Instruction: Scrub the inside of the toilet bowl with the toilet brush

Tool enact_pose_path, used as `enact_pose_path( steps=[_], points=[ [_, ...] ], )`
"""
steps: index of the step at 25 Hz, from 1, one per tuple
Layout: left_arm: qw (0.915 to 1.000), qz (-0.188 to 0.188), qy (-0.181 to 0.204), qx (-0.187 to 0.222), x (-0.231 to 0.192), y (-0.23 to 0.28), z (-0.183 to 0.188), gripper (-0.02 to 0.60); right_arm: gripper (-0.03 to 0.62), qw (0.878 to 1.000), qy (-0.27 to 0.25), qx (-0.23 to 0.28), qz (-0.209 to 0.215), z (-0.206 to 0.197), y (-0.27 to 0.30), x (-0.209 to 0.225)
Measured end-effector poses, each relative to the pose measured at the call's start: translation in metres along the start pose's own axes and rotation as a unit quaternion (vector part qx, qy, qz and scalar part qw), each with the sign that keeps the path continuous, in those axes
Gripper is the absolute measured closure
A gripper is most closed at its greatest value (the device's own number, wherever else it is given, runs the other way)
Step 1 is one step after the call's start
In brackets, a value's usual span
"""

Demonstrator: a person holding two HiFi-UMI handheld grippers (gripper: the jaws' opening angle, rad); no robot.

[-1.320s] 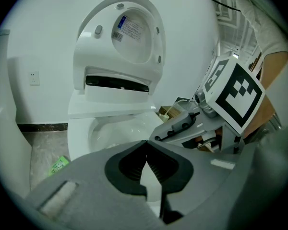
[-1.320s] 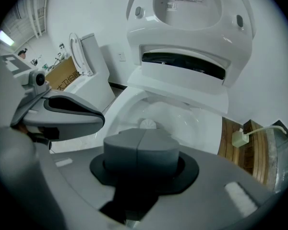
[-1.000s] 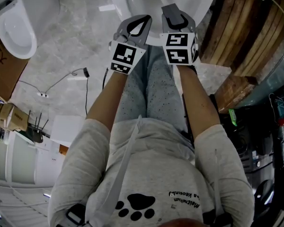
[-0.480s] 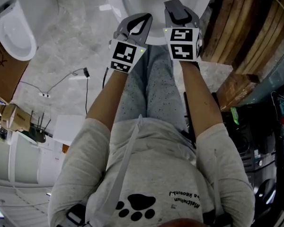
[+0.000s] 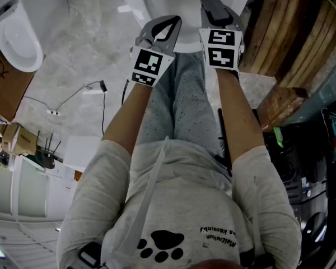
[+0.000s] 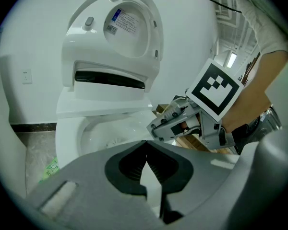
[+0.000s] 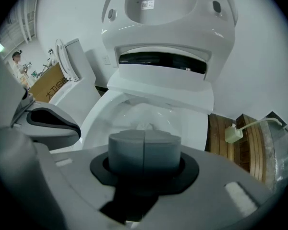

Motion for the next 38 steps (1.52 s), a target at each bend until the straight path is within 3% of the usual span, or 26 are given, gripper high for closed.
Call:
enact_pose_path(
  steps=[16, 38],
  points=[
    [1.0000, -0.004, 0.005, -0.003, 0.005, 0.001, -0.003, 0.583, 0.444, 0.999, 0.037, -0.008, -0.031, -0.021, -0.004, 0.026],
    [0.9997, -0.014, 0.019, -0.002, 0.019, -0.008, -0.015, 0.583, 0.444, 0.997, 0.063, -0.017, -0.043, -0.062, -0.018, 0.020]
  ],
)
Point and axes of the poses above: the fingertips, and each gripper's own axes: y forward along the fingers, x to its right, z out of its top, the point moved 4 cm from there along -y, backward along the fingers, and after that the axes turned 7 degrees about -x, right-handed, at the moved point
